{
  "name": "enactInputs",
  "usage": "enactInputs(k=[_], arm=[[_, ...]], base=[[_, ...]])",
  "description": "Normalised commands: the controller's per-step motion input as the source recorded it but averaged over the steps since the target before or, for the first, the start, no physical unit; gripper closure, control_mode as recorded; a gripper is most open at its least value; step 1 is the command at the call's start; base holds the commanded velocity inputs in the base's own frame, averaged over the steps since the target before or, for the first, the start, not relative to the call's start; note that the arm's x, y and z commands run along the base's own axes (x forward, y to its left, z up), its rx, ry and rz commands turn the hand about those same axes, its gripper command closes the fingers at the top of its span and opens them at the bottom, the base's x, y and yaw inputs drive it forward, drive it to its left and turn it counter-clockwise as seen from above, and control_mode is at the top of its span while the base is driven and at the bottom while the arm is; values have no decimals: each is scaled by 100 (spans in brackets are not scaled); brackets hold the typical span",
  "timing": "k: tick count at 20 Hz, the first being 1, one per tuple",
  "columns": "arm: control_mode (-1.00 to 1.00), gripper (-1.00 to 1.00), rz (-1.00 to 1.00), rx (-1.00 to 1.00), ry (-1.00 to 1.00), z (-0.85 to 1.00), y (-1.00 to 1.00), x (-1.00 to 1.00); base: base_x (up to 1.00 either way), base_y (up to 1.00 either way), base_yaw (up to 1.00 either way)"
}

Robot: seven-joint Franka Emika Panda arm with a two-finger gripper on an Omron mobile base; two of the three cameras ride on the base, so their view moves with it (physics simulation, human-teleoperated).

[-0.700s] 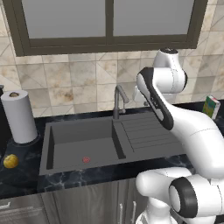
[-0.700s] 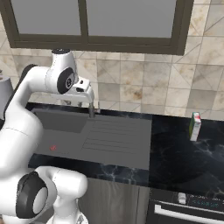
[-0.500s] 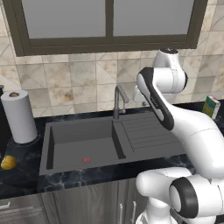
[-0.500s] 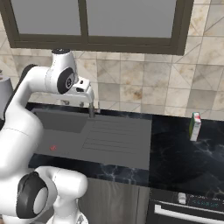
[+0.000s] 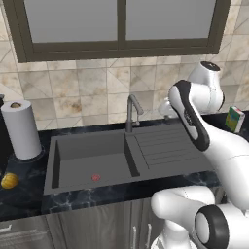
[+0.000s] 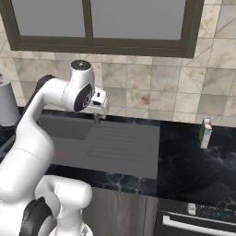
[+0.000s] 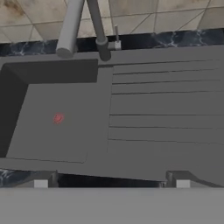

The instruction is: Turn on the sink faucet. Then move the squash from the counter to the sink. Turn off the sink. Move the vegetable from the sink to the pot next to the stove. Finally move the pot to the rear left burner.

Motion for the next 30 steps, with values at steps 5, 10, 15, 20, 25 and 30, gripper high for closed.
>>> enactInputs(k=[5, 10, 15, 20, 25, 30], arm=[[-100, -100, 8, 2, -3, -3, -10, 0], [-100, -100, 1, 0, 0, 0, 0, 1], [-100, -100, 1, 0, 0, 0, 0, 0], [100, -100, 0, 0, 0, 0, 2, 0], [100, -100, 0, 0, 0, 0, 0, 0], [100, -100, 0, 0, 0, 0, 0, 0]], base=[[0, 0, 0], [0, 0, 0], [0, 0, 0], [0, 10, 0], [0, 45, -1], [0, 45, -2]])
